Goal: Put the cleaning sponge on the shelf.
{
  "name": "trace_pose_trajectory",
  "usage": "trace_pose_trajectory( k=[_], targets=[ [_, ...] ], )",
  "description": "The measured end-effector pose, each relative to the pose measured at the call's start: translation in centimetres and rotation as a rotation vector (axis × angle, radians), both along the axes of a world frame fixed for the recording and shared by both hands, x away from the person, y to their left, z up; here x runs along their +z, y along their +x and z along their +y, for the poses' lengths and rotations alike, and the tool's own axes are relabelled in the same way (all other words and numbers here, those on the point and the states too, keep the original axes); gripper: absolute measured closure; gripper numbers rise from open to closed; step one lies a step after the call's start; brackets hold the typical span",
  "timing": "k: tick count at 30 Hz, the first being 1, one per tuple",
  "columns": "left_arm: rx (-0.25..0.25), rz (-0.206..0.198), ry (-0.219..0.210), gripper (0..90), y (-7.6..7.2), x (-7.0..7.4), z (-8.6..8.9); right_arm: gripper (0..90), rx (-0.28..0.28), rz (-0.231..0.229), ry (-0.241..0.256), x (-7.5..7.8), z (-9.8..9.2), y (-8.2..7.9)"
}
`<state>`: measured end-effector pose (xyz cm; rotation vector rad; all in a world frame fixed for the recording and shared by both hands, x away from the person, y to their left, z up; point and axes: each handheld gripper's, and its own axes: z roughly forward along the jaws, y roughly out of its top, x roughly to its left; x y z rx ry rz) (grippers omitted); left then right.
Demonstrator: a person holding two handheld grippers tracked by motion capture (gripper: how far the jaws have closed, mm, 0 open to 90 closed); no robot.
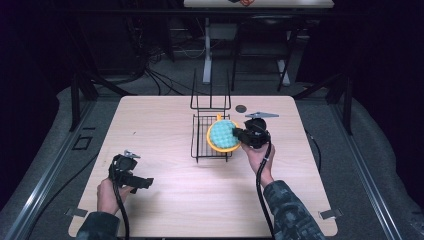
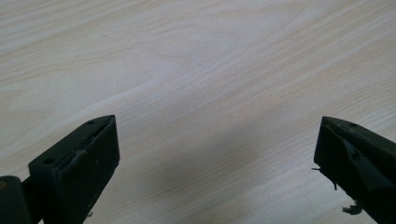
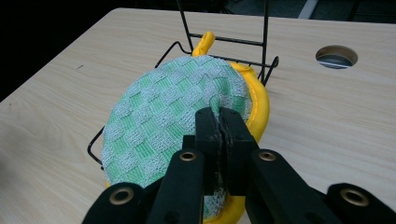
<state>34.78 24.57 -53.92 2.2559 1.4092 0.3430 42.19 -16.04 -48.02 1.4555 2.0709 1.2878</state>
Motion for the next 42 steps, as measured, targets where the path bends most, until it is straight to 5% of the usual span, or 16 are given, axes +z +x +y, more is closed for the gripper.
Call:
trace_pose_trajectory(
  k=[18, 42],
  targets=[
    [-0.003, -0.002, 0.003, 0.2, 0.0, 0.0, 0.0, 87.0, -0.035, 0.009, 0.057, -1.1, 1.7, 0.4],
    [-0.011, 0.001, 0.006, 0.2, 0.1, -0.1, -0.1, 87.3, -0.110, 0.044, 0.059, -4.5, 3.6, 1.6]
  ],
)
